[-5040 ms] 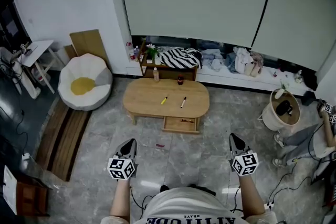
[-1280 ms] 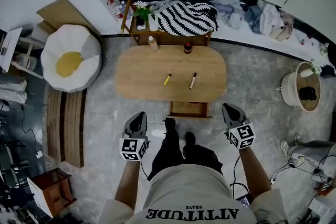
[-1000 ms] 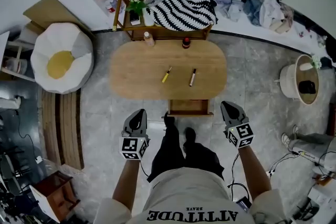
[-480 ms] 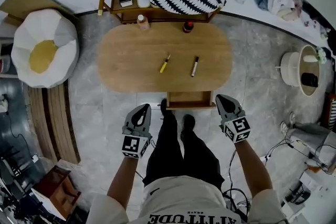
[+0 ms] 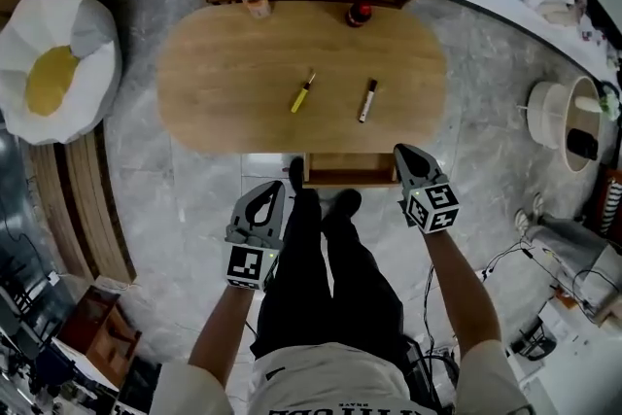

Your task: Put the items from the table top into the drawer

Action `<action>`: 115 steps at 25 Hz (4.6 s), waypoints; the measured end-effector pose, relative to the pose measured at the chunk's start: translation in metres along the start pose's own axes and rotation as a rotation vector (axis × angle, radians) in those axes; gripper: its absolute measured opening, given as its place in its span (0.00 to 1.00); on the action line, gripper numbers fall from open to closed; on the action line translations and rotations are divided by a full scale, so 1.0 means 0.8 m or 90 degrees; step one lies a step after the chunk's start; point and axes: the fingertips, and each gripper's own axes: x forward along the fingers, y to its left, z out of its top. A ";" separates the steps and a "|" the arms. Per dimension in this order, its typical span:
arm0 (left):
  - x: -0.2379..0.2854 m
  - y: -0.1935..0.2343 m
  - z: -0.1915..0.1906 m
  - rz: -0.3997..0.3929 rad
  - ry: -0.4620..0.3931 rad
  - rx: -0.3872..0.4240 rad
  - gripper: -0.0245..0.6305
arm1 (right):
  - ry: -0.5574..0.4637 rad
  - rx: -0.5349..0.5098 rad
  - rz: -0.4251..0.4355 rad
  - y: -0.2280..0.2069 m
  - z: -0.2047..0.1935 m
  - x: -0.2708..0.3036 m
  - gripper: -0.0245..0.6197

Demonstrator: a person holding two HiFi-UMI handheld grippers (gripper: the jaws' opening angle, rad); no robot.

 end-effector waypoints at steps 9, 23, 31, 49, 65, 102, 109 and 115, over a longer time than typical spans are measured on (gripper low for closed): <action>0.067 0.025 -0.061 -0.018 0.029 0.013 0.07 | 0.045 0.028 -0.011 -0.028 -0.068 0.096 0.13; 0.144 0.031 -0.157 -0.073 0.092 -0.018 0.07 | 0.116 0.057 -0.050 -0.071 -0.159 0.202 0.21; 0.176 0.042 -0.196 -0.078 0.102 -0.030 0.07 | 0.160 0.063 -0.083 -0.099 -0.185 0.256 0.25; 0.197 0.050 -0.229 -0.066 0.124 -0.049 0.07 | 0.207 0.055 -0.164 -0.109 -0.207 0.299 0.16; 0.196 0.007 -0.239 -0.056 0.131 -0.046 0.07 | 0.220 0.019 -0.037 -0.074 -0.264 0.220 0.16; 0.154 -0.010 -0.320 -0.017 0.163 -0.071 0.07 | 0.484 -0.226 0.242 0.006 -0.438 0.209 0.19; 0.149 -0.016 -0.314 -0.017 0.164 -0.069 0.07 | 0.440 -0.200 0.241 0.015 -0.421 0.189 0.25; 0.141 -0.016 -0.304 -0.021 0.166 -0.064 0.07 | 0.354 -0.173 0.242 0.033 -0.381 0.177 0.24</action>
